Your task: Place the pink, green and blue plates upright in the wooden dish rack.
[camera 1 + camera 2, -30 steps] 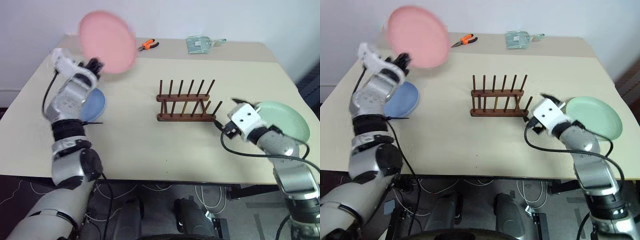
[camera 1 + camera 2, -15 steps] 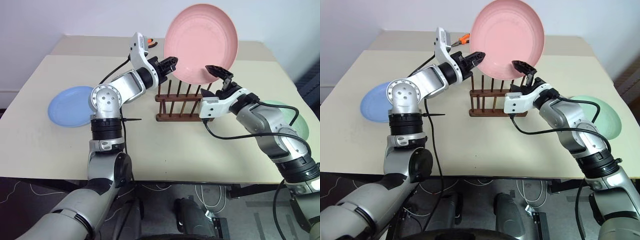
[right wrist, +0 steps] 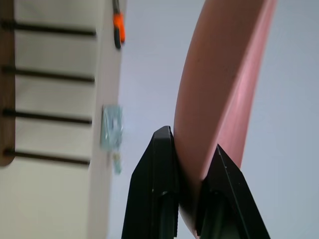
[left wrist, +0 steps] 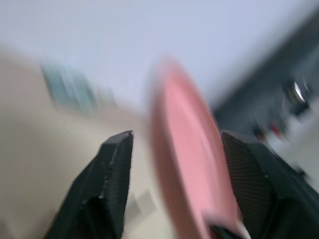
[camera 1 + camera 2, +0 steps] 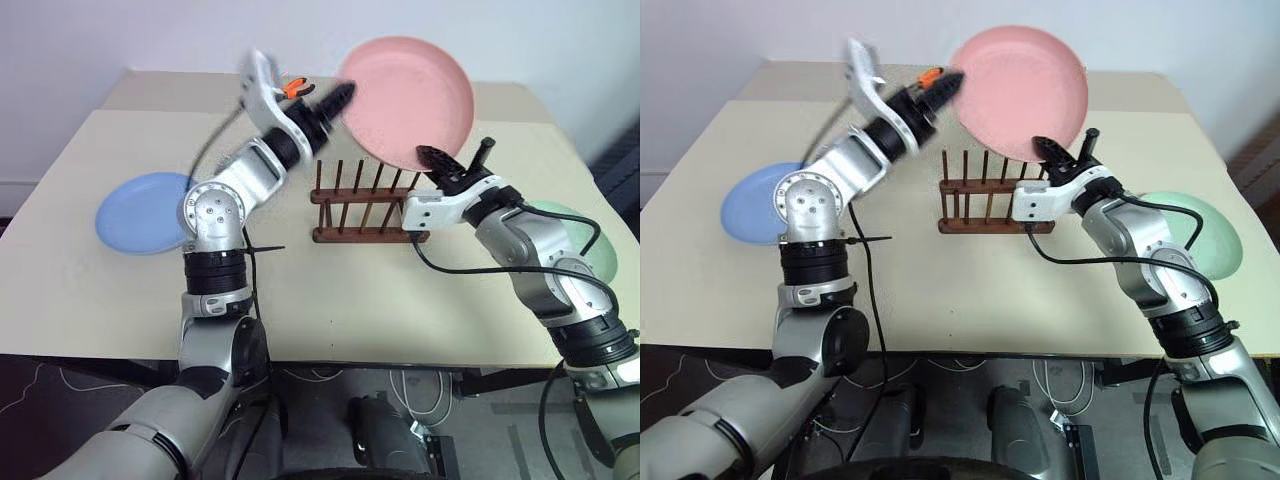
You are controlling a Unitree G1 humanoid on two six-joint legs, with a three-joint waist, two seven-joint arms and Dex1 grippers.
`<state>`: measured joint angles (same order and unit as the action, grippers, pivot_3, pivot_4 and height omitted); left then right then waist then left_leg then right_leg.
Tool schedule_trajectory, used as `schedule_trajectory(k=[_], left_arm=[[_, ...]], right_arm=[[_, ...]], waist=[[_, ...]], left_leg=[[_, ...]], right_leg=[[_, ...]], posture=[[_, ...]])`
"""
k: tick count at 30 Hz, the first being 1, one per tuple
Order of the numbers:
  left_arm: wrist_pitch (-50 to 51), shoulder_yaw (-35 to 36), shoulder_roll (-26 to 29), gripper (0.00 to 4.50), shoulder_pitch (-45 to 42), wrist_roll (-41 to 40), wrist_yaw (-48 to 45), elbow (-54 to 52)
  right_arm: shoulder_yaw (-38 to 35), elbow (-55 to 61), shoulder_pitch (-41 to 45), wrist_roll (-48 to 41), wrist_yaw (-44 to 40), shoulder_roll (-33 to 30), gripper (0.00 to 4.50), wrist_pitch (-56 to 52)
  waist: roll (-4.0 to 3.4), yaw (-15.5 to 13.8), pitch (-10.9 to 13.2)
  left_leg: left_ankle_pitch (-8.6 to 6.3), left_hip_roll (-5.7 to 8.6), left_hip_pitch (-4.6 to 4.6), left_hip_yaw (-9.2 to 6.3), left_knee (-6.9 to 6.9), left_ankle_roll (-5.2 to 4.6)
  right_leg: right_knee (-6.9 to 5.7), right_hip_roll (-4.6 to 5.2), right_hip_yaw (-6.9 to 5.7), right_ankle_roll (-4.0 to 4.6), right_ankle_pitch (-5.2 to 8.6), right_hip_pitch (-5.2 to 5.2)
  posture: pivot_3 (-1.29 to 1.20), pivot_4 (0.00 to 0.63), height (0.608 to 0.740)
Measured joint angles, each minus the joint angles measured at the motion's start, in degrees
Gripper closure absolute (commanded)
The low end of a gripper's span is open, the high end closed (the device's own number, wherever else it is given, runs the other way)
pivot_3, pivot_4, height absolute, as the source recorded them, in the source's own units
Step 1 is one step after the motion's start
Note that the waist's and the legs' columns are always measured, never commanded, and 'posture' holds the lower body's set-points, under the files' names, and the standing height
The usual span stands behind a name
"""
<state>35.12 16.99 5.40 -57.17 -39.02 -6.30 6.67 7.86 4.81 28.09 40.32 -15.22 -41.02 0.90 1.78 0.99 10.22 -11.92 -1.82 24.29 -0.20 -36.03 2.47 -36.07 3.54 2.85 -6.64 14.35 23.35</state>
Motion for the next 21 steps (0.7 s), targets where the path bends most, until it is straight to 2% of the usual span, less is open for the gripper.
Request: schedule_trajectory(k=[3,6,8,11,14,21], left_arm=[[-14.12,-5.07,9.81,1.90,1.80,13.03,-5.09,4.50],[-24.93,-10.31,15.63,1.90,7.48,21.31,-13.28,9.37],[-28.62,-13.17,17.10,1.90,11.95,23.12,-19.65,11.20],[-29.28,-15.61,17.34,1.90,17.11,22.36,-28.66,10.94],[-28.75,-16.48,17.76,1.90,19.29,21.87,-33.86,7.50],[-20.29,-18.71,18.72,1.90,23.97,16.33,-42.26,-3.24]], right_arm=[[-8.06,4.15,-2.22,-12.82,-1.17,8.35,4.50,-5.08],[-16.52,14.19,-2.23,-34.03,-3.94,19.98,4.50,-14.85],[-20.33,20.33,-2.20,-47.39,-5.07,25.13,4.50,-23.44],[-24.06,26.23,-3.61,-62.27,-5.27,27.55,4.50,-35.24],[-24.82,28.21,-5.70,-68.33,-4.25,27.29,4.50,-41.13],[-24.59,28.07,-8.01,-70.37,-3.32,23.01,4.50,-43.42]], waist=[[-0.07,0.12,-0.02],[-0.09,-0.21,-0.04],[-0.09,-0.59,-0.04],[-0.05,-0.94,-0.01],[-0.06,-0.69,-0.01],[-0.15,0.17,-0.06]], left_leg=[[0.00,-0.01,-0.03,0.00,0.03,0.01],[0.00,-0.04,-0.02,-0.01,0.01,0.00],[-0.01,-0.03,0.08,-0.03,-0.06,-0.01],[-0.03,-0.01,0.16,-0.02,-0.12,-0.04],[-0.03,-0.03,0.14,-0.02,-0.08,-0.05],[-0.04,-0.07,0.05,-0.02,-0.03,-0.06]], right_leg=[[-0.03,-0.01,0.01,0.00,0.00,-0.01],[-0.02,0.02,-0.04,0.00,-0.01,-0.10],[0.00,0.09,-0.11,0.00,0.00,-0.12],[0.05,0.16,-0.13,0.04,0.00,-0.09],[0.01,0.15,-0.12,0.23,0.10,-0.04],[-0.06,0.06,-0.09,0.21,0.09,-0.02]], posture=[[0.00,0.150,0.726],[0.00,0.150,0.726],[0.00,0.150,0.726],[0.00,0.150,0.726],[0.00,0.150,0.726],[0.00,0.150,0.726]])
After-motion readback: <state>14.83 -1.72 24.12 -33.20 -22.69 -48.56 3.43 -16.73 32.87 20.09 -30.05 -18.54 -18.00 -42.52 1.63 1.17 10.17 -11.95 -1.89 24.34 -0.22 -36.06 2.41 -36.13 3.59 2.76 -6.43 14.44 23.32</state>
